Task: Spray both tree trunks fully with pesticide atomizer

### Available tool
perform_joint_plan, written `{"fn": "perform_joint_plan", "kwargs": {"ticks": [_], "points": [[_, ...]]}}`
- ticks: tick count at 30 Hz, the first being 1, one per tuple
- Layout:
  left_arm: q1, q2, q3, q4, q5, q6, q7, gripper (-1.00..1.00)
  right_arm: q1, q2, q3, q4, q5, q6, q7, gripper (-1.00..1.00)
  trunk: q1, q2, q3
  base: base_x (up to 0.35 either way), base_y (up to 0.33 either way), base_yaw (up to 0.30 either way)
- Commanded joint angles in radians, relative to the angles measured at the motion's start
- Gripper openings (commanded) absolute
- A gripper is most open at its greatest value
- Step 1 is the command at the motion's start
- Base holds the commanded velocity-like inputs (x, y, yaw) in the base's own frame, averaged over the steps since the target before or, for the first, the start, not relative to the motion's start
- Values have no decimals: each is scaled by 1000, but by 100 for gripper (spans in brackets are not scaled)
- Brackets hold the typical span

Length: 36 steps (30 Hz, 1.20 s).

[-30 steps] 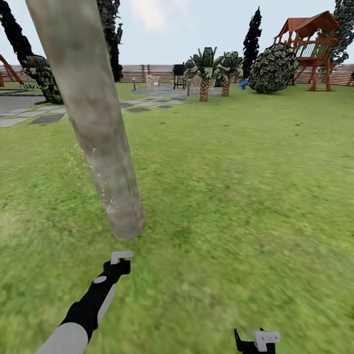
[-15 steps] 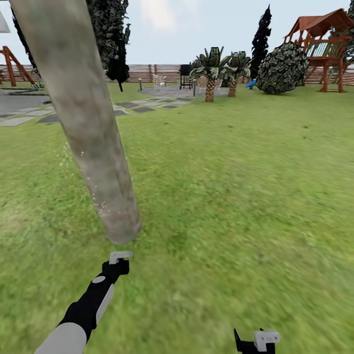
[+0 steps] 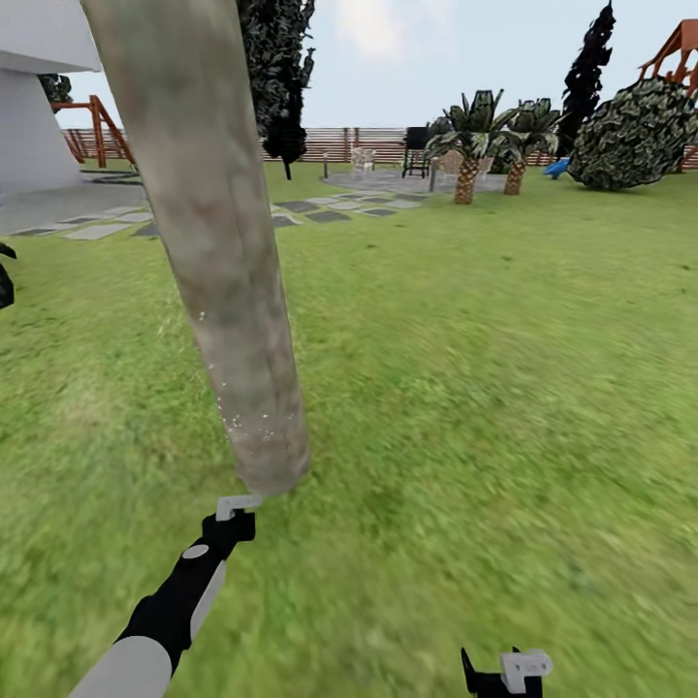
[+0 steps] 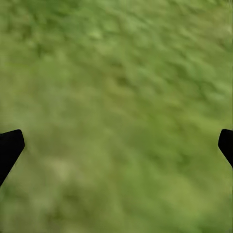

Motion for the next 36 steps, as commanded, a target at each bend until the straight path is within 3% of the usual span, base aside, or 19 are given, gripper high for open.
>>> {"fn": "perform_joint_plan", "kwargs": {"ticks": [1, 14, 18, 30, 36], "points": [[0, 0, -1, 0, -1, -1, 0, -100, 0, -1, 0, 0, 0, 0, 0, 100, 0, 0, 0, 83, 0, 253], [1, 1, 0, 10, -5, 32, 0, -100, 0, -5, -1, -1, -3, 0, -2, 100, 0, 0, -1, 35, 0, 53], [13, -3, 0, 10, -3, 39, 42, -100, 0, -7, -1, -2, -2, 0, -2, 100, 0, 0, -2, 284, -72, 32], [25, -11, 0, 7, 6, 40, 48, -100, 0, -6, 0, 0, -1, 0, -1, 100, 0, 0, -2, 40, -259, 5], [25, -11, -1, 3, 7, 38, 48, -100, 0, -5, 0, 0, -1, 0, -2, 100, 0, 0, -2, 0, -273, 229]]}}
